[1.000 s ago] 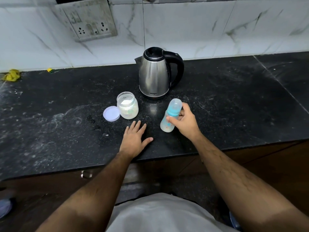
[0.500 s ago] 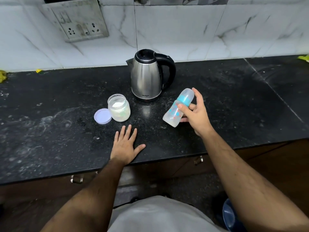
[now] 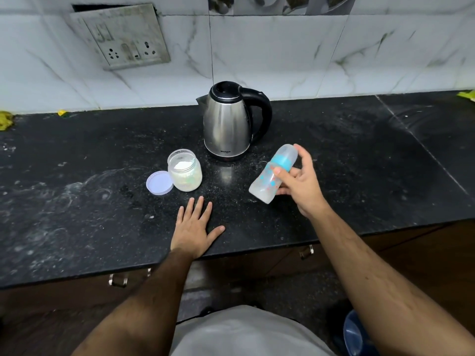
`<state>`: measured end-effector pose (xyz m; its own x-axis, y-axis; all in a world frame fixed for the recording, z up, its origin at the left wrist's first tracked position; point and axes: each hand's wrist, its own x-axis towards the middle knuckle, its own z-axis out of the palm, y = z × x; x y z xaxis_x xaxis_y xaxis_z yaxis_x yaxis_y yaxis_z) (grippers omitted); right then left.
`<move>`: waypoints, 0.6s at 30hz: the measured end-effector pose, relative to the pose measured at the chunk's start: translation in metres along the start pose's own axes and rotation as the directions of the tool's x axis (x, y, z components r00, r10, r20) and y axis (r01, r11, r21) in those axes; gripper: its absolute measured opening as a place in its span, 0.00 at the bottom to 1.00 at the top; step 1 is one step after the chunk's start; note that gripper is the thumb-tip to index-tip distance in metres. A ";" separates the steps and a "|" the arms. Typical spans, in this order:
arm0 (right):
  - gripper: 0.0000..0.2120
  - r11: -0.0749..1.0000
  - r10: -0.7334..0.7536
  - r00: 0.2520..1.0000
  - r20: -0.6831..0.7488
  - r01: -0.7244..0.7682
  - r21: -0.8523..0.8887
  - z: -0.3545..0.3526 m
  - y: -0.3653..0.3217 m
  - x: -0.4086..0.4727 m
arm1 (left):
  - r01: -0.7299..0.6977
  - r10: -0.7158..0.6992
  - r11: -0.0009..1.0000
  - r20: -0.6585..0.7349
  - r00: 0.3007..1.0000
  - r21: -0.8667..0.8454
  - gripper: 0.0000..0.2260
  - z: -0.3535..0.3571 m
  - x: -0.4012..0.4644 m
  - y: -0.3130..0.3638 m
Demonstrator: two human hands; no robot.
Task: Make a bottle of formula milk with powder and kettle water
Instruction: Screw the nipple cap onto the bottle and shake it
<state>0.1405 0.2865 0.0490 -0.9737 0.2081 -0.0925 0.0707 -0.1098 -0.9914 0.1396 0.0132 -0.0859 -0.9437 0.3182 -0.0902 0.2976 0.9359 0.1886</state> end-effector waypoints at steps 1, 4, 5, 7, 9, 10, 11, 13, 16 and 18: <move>0.35 0.999 -0.012 0.998 -0.054 0.013 0.029 -0.003 -0.002 0.002 | 0.000 0.000 1.000 -0.002 1.000 -0.007 0.44 0.000 0.000 0.000; 0.35 0.996 -0.029 0.989 -0.145 0.041 0.076 -0.008 -0.011 0.008 | -0.004 0.004 1.000 -0.002 1.000 -0.005 0.41 0.001 0.001 0.001; 0.34 0.998 -0.029 0.993 -0.115 0.036 0.058 -0.005 -0.012 0.007 | -0.005 0.005 1.000 -0.001 1.000 -0.001 0.41 0.001 0.001 0.001; 0.35 1.000 -0.006 1.000 0.005 0.006 -0.016 0.005 -0.009 0.001 | -0.001 0.001 1.000 -0.003 1.000 0.001 0.41 0.001 0.001 0.000; 0.35 0.999 0.006 0.998 0.061 -0.003 -0.042 0.010 -0.007 -0.005 | 0.000 0.000 1.000 0.001 1.000 -0.001 0.42 0.001 -0.001 -0.001; 0.35 1.000 -0.004 0.999 0.031 0.005 -0.018 0.009 -0.007 -0.004 | -0.003 0.003 1.000 0.003 1.000 -0.001 0.43 0.001 -0.001 0.000; 0.34 1.000 -0.017 1.000 -0.021 0.017 0.026 0.007 -0.010 -0.002 | -0.005 0.005 1.000 0.003 1.000 0.002 0.44 0.001 -0.001 0.000; 0.34 0.995 -0.020 0.996 -0.092 0.029 0.099 0.006 -0.015 0.001 | -0.008 0.008 1.000 0.003 1.000 0.003 0.44 0.001 0.000 0.000; 0.34 1.000 -0.008 0.999 0.034 0.008 0.020 0.016 -0.015 -0.004 | -0.003 0.003 1.000 0.004 1.000 -0.004 0.42 0.000 0.000 0.000; 0.35 1.000 0.003 0.998 0.070 -0.003 0.004 0.021 -0.013 -0.008 | 0.002 -0.002 1.000 0.008 1.000 -0.001 0.41 0.001 -0.002 0.000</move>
<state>0.1428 0.2655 0.0649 -0.9862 0.1396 -0.0890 0.0731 -0.1146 -0.9907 0.1415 0.0127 -0.0863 -0.9432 0.3175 -0.0980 0.2954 0.9363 0.1897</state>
